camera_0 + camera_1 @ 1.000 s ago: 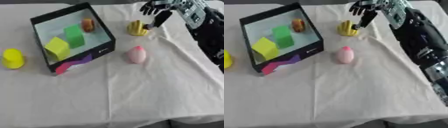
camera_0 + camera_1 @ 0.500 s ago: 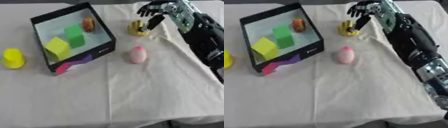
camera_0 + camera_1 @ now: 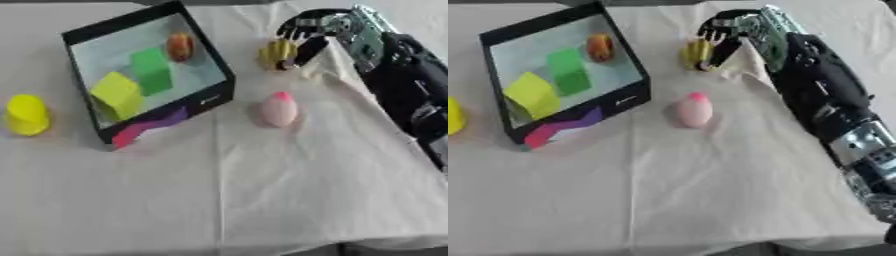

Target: Pick up objects on the table and place them in the box.

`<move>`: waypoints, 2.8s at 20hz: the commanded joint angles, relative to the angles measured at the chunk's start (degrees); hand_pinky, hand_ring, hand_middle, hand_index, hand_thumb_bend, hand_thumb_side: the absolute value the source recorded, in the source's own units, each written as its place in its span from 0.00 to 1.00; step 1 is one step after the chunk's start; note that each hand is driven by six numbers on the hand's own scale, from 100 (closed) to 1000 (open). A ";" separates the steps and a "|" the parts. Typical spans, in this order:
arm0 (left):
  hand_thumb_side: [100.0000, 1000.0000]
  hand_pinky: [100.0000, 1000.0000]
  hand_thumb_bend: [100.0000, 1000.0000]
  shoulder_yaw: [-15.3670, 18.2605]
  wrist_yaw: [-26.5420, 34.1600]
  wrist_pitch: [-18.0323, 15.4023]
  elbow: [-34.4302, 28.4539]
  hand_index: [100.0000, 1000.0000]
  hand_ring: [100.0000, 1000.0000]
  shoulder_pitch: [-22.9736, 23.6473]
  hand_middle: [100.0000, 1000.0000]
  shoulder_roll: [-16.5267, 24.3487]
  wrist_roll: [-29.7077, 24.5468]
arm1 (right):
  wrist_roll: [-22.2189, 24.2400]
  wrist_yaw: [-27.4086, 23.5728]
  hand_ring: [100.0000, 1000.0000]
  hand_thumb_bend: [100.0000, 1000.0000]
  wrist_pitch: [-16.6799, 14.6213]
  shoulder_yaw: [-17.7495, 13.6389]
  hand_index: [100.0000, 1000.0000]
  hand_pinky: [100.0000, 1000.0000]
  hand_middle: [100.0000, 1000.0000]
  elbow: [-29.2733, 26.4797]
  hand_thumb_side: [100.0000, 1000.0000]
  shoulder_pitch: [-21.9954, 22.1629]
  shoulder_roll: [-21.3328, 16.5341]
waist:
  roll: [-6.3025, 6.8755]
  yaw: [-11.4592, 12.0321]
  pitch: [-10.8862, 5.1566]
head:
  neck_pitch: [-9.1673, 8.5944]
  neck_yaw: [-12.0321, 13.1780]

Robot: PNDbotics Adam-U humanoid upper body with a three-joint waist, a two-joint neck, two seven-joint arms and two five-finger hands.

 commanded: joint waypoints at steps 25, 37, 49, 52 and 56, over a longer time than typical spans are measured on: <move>0.63 0.73 0.00 0.08 -0.28 0.08 -0.78 0.71 0.75 -0.29 0.69 1.44 -1.20 | -1.96 -6.45 0.74 0.07 4.29 0.54 0.77 0.77 0.63 -5.27 0.11 -3.41 -4.64 | -0.27 -0.52 -0.84 | -0.69 0.24; 0.62 0.74 0.00 0.20 -0.12 -0.11 -0.73 0.71 0.76 0.50 0.69 1.92 -1.43 | -1.22 -12.60 0.75 0.00 6.29 1.09 0.74 0.77 0.64 -12.70 0.08 -4.47 -6.30 | -0.23 -1.18 -2.37 | 0.31 0.16; 0.54 0.75 0.01 2.23 -0.52 -1.17 -2.31 0.72 0.77 0.73 0.71 2.80 0.41 | -3.47 -14.92 0.68 0.00 8.19 2.49 0.70 0.74 0.59 -16.71 0.03 -7.86 -1.43 | 0.42 -0.62 -3.42 | 1.03 -1.73; 0.52 0.75 0.01 4.83 -0.43 -2.24 -3.29 0.72 0.77 0.66 0.71 5.95 2.50 | -3.60 -13.99 0.68 0.00 7.97 4.76 0.70 0.74 0.59 -18.06 0.04 -10.87 2.23 | 0.55 0.24 -3.81 | 1.03 -2.82; 0.52 0.75 0.01 5.87 0.31 -2.55 -3.15 0.72 0.77 1.24 0.71 8.62 3.69 | -2.87 -11.54 0.67 0.00 7.61 6.49 0.69 0.73 0.58 -18.10 0.04 -12.84 8.35 | 0.70 0.23 -4.05 | 1.03 -2.95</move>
